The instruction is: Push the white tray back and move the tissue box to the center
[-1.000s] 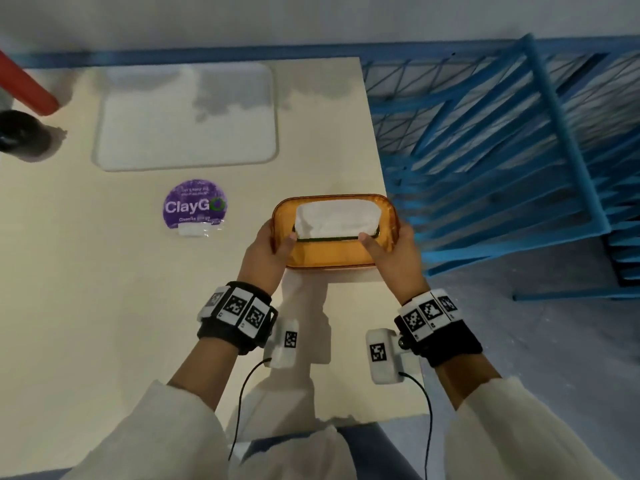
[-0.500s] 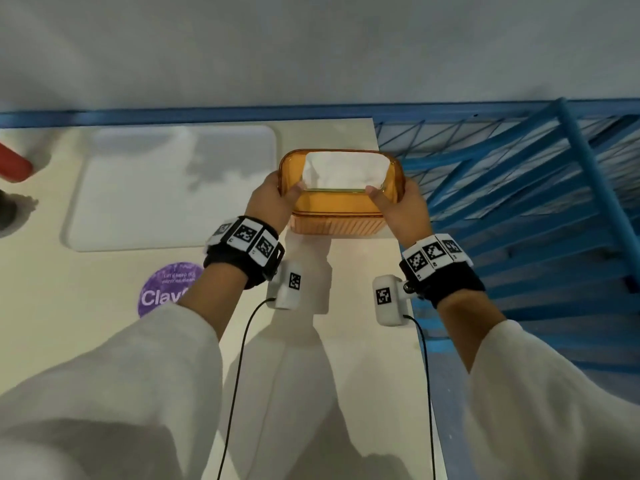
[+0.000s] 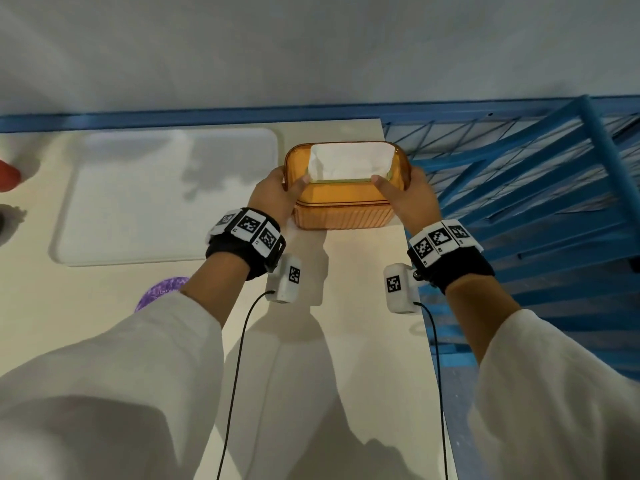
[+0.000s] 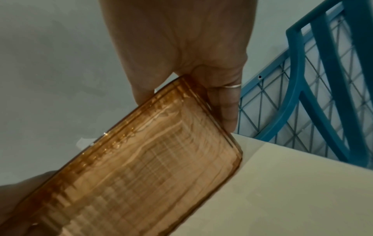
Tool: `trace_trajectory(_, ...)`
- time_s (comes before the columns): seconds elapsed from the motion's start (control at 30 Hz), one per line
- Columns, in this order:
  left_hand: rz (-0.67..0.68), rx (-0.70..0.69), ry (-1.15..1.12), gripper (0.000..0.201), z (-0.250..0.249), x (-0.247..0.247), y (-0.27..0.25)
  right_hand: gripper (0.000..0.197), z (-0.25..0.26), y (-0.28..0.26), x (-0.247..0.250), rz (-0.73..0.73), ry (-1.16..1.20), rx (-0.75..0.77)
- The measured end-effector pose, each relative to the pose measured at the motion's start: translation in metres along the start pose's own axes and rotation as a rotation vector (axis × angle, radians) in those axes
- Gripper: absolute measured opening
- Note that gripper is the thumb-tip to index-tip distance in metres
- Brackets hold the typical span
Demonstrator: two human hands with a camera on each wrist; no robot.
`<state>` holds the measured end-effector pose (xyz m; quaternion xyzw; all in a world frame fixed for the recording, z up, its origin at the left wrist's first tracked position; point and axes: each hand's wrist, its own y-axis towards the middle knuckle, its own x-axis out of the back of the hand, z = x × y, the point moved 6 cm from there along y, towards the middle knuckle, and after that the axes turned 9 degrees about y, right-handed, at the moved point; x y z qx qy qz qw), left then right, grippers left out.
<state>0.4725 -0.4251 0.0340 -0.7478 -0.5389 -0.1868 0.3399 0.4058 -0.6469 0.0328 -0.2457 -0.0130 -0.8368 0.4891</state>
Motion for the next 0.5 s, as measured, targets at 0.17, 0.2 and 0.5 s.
trace_trajectory(0.17, -0.006, -0.016, 0.007, 0.053, 0.0, 0.001, 0.01, 0.054, 0.003, 0.008, -0.003, 0.017, -0.002, 0.0)
trace_trajectory(0.2, 0.005, -0.004, 0.008, 0.053, 0.0, 0.002, 0.009, 0.054, 0.005, 0.007, -0.003, 0.023, 0.001, -0.003)
trace_trajectory(0.5, -0.004, 0.036, 0.078, 0.067, 0.006, 0.008, 0.009, 0.079, 0.01, 0.002, 0.002, 0.043, 0.0, 0.011)
